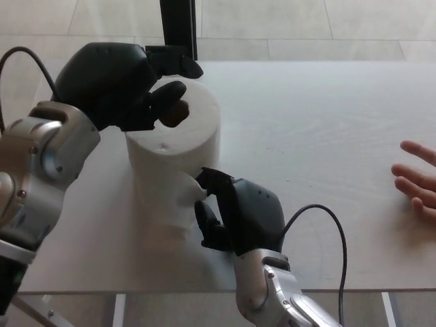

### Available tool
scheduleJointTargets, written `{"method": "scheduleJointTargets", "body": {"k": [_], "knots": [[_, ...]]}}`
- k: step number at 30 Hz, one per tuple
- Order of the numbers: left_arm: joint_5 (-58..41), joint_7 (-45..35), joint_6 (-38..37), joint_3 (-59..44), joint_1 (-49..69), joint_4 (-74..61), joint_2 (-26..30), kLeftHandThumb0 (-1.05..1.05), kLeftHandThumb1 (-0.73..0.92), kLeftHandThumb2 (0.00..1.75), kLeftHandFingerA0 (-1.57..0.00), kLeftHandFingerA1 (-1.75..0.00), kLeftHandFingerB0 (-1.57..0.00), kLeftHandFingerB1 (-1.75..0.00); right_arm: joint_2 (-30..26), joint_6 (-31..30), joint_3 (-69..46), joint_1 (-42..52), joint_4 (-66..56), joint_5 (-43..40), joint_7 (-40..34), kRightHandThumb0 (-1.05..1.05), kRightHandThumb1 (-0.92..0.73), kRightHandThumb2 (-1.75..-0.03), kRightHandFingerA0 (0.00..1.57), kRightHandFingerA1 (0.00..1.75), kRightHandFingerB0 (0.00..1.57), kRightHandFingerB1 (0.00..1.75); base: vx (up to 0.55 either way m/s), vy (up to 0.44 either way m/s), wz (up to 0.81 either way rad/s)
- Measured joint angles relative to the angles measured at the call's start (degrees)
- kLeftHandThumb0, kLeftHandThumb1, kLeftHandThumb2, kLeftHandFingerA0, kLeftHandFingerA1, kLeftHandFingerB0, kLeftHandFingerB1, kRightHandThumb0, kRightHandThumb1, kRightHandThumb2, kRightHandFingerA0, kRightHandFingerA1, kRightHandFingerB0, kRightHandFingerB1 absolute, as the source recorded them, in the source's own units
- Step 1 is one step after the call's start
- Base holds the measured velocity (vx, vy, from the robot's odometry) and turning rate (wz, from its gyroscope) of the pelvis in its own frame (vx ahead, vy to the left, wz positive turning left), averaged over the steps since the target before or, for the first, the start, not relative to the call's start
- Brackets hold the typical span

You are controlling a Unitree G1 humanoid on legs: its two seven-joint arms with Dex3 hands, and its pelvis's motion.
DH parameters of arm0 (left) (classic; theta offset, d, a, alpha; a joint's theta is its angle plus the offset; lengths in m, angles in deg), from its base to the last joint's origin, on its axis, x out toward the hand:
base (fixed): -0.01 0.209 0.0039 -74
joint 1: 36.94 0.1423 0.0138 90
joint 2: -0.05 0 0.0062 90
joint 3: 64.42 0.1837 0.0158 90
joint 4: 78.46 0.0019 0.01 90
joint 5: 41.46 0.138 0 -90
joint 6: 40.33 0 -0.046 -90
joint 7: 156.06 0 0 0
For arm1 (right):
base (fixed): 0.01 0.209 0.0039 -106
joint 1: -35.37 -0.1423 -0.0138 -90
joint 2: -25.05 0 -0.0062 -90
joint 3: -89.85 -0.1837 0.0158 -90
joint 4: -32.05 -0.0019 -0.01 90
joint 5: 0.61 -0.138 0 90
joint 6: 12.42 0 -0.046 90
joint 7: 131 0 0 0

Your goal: A toilet paper roll is kept in the middle of the desk infront of the robot. The robot places its left hand on the top of the toilet paper roll to hold it still and uses its right hand to tear off a piece of toilet paper from it and hands the paper to a person

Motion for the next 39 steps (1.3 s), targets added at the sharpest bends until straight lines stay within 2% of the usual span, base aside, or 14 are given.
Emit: {"method": "scheduleJointTargets", "body": {"k": [1, 2, 4, 5, 7, 8, 9, 10, 11, 21, 28, 31, 36, 39], "knots": [[0.0, 0.0, 0.0, 0.0, 0.1, 0.0, 0.0, -0.53, 0.8, 0.65, -0.51, -0.51, -0.5, -0.45, 0.0, 0.1, 0.2, -0.1, 0.1, 0.0, 0.0, -0.23, -0.5, -1.28, 1.11, 1.75, 0.94, 1.68, 0.0, 0.0, 0.0], [0.0, 0.0, 0.0, 0.0, 0.3, 0.0, -0.1, -0.53, 0.8, 0.65, -0.51, -0.51, -0.5, -0.45, 0.0, 0.2, 0.4, -0.1, 0.2, 0.0, 0.0, -0.23, -0.53, -1.28, 1.13, 1.75, 0.97, 1.75, 0.0, 0.0, 0.0], [0.0, 0.0, 0.0, 0.0, 0.6, 0.0, -0.1, -0.53, 0.81, 0.65, -0.51, -0.52, -0.5, -0.46, 0.0, 0.7, 0.9, -0.1, 0.5, -0.1, -0.1, -0.23, -0.53, -1.32, 1.14, 1.75, 1.03, 1.75, 0.0, 0.0, 0.0], [0.0, 0.0, 0.0, 0.0, 0.7, 0.0, -0.1, -0.53, 0.81, 0.65, -0.52, -0.5, -0.5, -0.46, 0.0, 1.1, 1.0, -0.1, 0.6, -0.1, -0.2, -0.37, -0.59, -1.34, 1.34, 1.54, 1.24, 1.5, 0.0, 0.0, 0.0], [0.0, 0.2, -0.1, -0.2, 1.0, 0.2, -0.1, -0.53, 0.81, 0.65, -0.52, -0.5, -0.5, -0.46, 0.0, 2.6, 1.1, -0.2, 0.9, -0.5, -0.3, -0.37, -0.59, -1.34, 1.34, 1.54, 1.24, 1.5, 0.0, 0.0, 0.0], [-0.1, 0.3, -0.2, -0.3, 1.2, 0.3, 0.0, -0.53, 0.82, 0.65, -0.52, -0.49, -0.5, -0.46, 0.0, 3.3, 1.0, -0.2, 1.1, -0.8, -0.3, -0.29, -0.53, -1.4, 1.13, 1.75, 0.99, 1.75, 0.0, 0.0, 0.0], [-0.1, 0.4, -0.2, -0.3, 1.3, 0.3, -0.1, -0.53, 0.81, 0.65, -0.52, -0.49, -0.5, -0.46, 0.0, 3.7, 0.9, -0.1, 1.1, -1.0, -0.3, -0.28, -0.52, -1.41, 1.13, 1.75, 1.0, 1.75, 0.0, 0.0, 0.0], [-0.1, 0.5, -0.2, -0.4, 1.5, 0.5, 0.0, -0.53, 0.82, 0.65, -0.52, -0.49, -0.5, -0.46, 0.0, 4.3, 0.8, -0.1, 1.1, -1.4, -0.2, -0.39, -0.59, -1.34, 1.32, 1.53, 1.21, 1.49, 0.0, 0.0, 0.0], [-0.1, 0.6, -0.2, -0.4, 1.6, 0.8, -0.1, -0.52, 0.81, 0.64, -0.52, -0.49, -0.51, -0.46, 0.0, 4.8, 0.6, 0.0, 1.1, -1.7, -0.2, -0.26, -0.47, -1.49, 1.11, 1.75, 1.0, 1.75, 0.0, 0.0, 0.0], [-0.1, 1.1, -0.3, -0.4, 2.7, 1.2, -0.2, -0.51, 0.81, 0.64, -0.52, -0.49, -0.51, -0.46, -0.1, 7.8, -5.1, 1.3, -0.1, -6.3, -0.2, -0.48, -0.48, -1.55, 1.28, 1.75, 1.17, 1.71, 0.0, 0.0, 0.0], [-0.1, 1.1, -0.3, -0.4, 2.8, 1.2, -0.6, -0.54, 0.82, 0.65, -0.52, -0.52, -0.49, -0.46, -0.4, 8.6, -11.5, 1.9, -1.6, -11.6, 0.2, -0.46, -0.52, -1.42, 1.23, 1.75, 1.03, 1.75, 0.0, 0.0, 0.0], [-0.1, 1.1, -0.3, -0.4, 2.9, 1.1, -0.6, -0.54, 0.83, 0.65, -0.51, -0.52, -0.48, -0.45, -0.4, 8.6, -14.4, 2.0, -2.4, -13.9, 0.2, -0.48, -0.6, -1.44, 1.3, 1.75, 1.13, 1.66, 0.0, 0.0, 0.0], [-0.1, 1.1, -0.3, -0.4, 2.9, 1.1, -0.6, -0.54, 0.83, 0.65, -0.52, -0.51, -0.5, -0.46, -0.1, 8.3, -19.2, 2.0, -4.6, -17.6, 0.3, -0.49, -0.56, -1.39, 1.24, 1.75, 1.01, 1.75, 0.0, 0.0, 0.0], [-0.1, 1.1, -0.3, -0.4, 2.9, 1.1, -0.6, -0.55, 0.84, 0.66, -0.53, -0.53, -0.51, -0.47, 0.1, 8.0, -22.2, 2.1, -7.2, -20.3, 0.5, -0.49, -0.6, -1.43, 1.29, 1.75, 1.1, 1.66, 0.0, 0.0, 0.0]]}}
